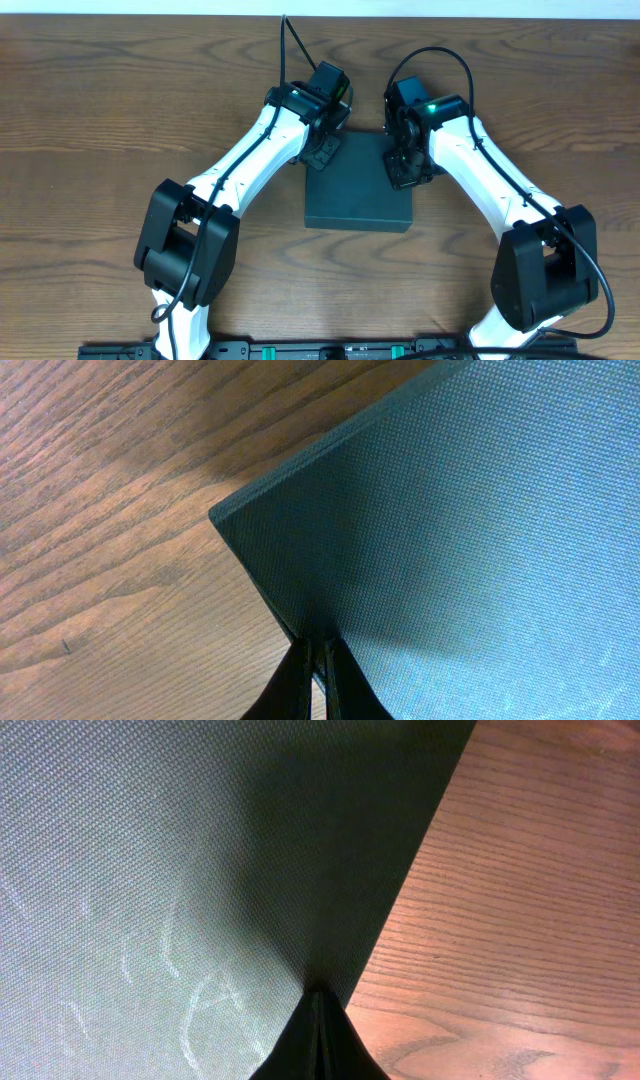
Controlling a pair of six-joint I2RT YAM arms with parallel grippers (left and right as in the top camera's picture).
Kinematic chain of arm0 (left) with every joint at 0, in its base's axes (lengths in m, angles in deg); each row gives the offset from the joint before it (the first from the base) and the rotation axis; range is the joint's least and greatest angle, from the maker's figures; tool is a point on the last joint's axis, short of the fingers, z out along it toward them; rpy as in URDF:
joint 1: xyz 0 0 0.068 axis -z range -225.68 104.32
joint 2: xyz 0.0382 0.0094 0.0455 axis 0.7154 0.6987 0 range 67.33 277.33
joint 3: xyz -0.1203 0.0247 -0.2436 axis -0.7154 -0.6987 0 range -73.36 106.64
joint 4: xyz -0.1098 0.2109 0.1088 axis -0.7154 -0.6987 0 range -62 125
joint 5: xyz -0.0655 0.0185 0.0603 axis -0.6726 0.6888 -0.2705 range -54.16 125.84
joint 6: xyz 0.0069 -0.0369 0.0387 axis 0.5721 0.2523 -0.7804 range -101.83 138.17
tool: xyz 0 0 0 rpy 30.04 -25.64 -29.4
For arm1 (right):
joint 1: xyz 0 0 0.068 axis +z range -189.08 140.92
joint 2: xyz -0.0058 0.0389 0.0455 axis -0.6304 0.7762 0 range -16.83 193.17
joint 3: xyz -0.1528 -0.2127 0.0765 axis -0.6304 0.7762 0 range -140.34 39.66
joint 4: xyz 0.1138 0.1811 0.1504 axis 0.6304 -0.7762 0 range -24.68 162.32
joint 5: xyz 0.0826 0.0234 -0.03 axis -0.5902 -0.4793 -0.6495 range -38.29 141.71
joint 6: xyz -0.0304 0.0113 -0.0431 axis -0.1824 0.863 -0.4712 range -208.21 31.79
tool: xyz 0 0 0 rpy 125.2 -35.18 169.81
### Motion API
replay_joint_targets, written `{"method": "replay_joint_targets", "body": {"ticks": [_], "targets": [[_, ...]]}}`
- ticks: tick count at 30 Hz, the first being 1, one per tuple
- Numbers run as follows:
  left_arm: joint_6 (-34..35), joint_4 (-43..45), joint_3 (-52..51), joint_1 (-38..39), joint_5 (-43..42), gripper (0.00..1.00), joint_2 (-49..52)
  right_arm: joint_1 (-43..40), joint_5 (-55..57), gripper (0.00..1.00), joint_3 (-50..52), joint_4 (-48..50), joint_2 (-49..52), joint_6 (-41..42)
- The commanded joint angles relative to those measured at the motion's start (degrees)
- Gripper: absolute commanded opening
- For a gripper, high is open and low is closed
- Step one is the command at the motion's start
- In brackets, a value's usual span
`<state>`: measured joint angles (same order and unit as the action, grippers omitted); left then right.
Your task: Pack container
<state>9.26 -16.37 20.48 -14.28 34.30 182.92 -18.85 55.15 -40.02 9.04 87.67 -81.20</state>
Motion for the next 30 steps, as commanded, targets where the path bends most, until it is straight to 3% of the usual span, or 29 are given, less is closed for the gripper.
{"method": "replay_joint_targets", "body": {"ticks": [1,3,4,7,8,9,10,11,16,20,25,30], "targets": [[-0.5,0.0,-0.6,-0.3,-0.7,0.06,2.1,0.3,-0.7,0.02,2.7,2.3,3.7,0.7],[-0.4,-0.4,-0.3,-1.1,0.0,0.12,0.3,0.0,-0.6,0.04,1.0,2.7,3.7,0.6],[-0.2,-0.7,-0.1,-1.9,0.8,0.28,-1.1,-0.4,-0.2,0.04,-0.5,2.7,3.7,0.3],[-0.1,-1.0,0.0,-5.2,4.1,0.60,-5.9,-1.7,3.1,0.08,-6.8,2.7,3.7,-0.9],[-0.1,-1.0,0.0,-6.5,5.2,0.73,-7.7,-2.3,4.7,0.26,-9.4,2.7,3.7,-0.9],[-0.1,-1.0,0.0,-7.8,6.0,0.85,-9.5,-2.9,6.4,0.54,-12.1,2.7,3.7,-0.9],[-0.1,-1.1,0.0,-9.3,6.4,0.98,-11.2,-3.5,8.0,0.89,-15.5,2.6,3.7,-0.9],[-0.1,-1.1,0.0,-10.8,6.5,0.99,-13.0,-4.1,9.2,0.99,-18.6,2.6,3.7,-0.9],[-0.1,-3.2,0.0,-18.6,6.6,0.99,-20.8,-8.5,10.3,0.99,-34.4,1.1,3.7,-3.6],[2.9,-6.6,-0.1,-23.0,6.6,0.99,-26.6,-13.3,9.1,0.99,-41.5,-4.1,2.7,-3.9],[4.3,-8.3,-3.2,-24.1,6.5,0.98,-37.4,-17.2,4.6,0.99,-39.3,-9.1,-3.6,-3.9],[5.4,-5.2,-13.0,-24.0,5.8,0.98,-51.5,-16.5,5.4,0.99,-25.8,-6.1,-15.3,-2.6]]}}
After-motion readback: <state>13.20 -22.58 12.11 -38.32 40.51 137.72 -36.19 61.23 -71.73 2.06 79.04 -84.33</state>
